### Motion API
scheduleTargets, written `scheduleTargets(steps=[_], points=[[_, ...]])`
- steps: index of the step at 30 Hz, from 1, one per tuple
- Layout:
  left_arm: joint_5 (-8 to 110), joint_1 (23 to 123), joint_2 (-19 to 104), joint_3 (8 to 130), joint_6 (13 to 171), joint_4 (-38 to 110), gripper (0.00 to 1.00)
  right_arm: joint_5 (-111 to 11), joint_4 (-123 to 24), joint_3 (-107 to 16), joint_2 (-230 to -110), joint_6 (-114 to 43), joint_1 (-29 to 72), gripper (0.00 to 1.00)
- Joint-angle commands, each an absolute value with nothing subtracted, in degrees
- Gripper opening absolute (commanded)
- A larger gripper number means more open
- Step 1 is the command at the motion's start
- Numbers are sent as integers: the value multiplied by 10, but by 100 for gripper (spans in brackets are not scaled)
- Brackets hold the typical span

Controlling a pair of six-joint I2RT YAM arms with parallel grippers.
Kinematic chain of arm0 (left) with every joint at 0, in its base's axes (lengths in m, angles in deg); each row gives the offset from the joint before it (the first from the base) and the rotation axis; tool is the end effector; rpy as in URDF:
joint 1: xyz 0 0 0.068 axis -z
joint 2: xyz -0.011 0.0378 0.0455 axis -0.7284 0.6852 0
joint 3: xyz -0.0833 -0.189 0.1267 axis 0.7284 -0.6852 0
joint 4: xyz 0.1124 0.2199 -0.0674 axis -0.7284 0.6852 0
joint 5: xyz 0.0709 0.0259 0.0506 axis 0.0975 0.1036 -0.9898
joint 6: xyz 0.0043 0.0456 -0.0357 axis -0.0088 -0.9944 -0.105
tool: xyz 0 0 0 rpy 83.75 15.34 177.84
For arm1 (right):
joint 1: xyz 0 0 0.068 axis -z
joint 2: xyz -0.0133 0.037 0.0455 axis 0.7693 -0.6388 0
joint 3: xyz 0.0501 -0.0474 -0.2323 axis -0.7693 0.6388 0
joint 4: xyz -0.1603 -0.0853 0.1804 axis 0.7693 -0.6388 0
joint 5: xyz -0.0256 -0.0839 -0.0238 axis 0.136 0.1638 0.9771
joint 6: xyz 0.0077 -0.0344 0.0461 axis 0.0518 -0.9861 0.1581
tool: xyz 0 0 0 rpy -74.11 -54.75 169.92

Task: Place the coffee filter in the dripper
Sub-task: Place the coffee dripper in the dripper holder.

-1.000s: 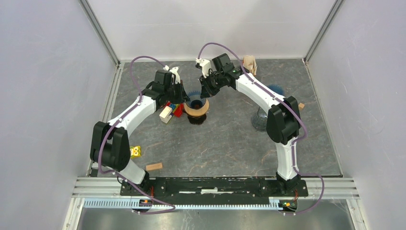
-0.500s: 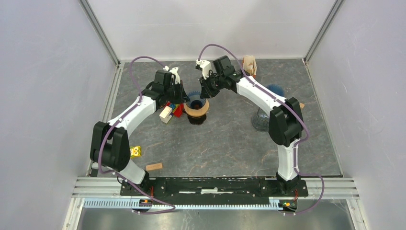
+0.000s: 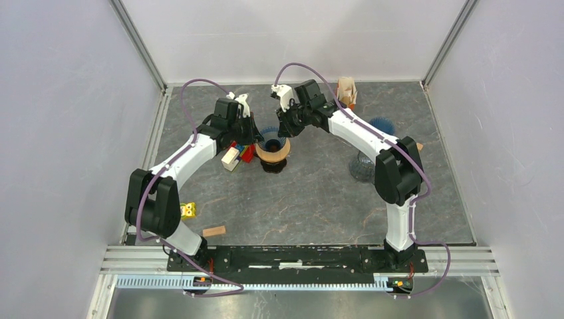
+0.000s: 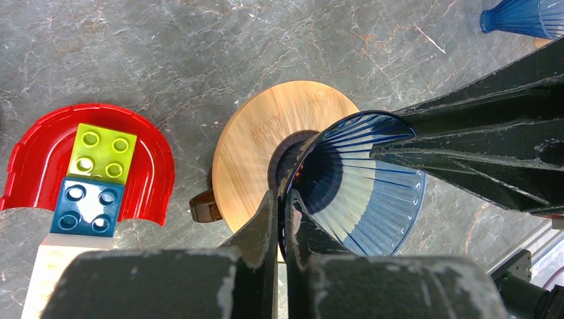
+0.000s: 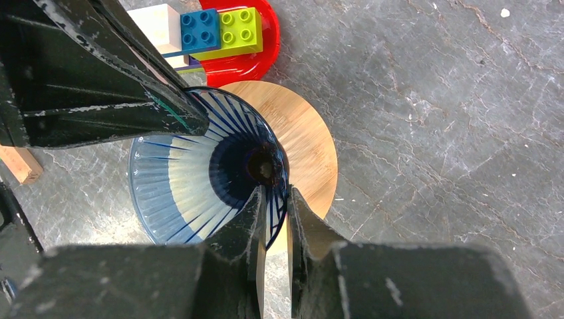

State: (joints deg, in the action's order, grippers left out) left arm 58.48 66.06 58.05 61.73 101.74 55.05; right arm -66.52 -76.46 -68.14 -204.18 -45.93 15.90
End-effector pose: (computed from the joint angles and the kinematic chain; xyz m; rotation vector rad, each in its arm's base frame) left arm 0.3252 -0.1261 0.2157 0.0971 2.3866 -0.6754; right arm 0.3573 0.2654 0.2316 -0.9759 2.1849 0.7631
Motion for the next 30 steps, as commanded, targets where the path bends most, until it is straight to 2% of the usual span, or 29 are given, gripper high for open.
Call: scheduleTargets(steps=[1, 15, 24, 27, 30], points=[[577, 686, 652, 563, 993, 625, 2, -647, -824, -617, -2124, -516, 115, 0], [573, 692, 658, 563, 985, 626, 2, -644, -814, -587, -2119, -521, 107, 0], [572, 691, 633, 576, 978, 631, 2, -646, -823, -612, -2083, -531, 107, 0], [573, 691, 624, 584, 973, 635, 2, -645, -832, -627, -2072, -539, 109, 5], [572, 690, 614, 590, 972, 639, 2, -646, -843, -649, -2066, -543, 116, 13]])
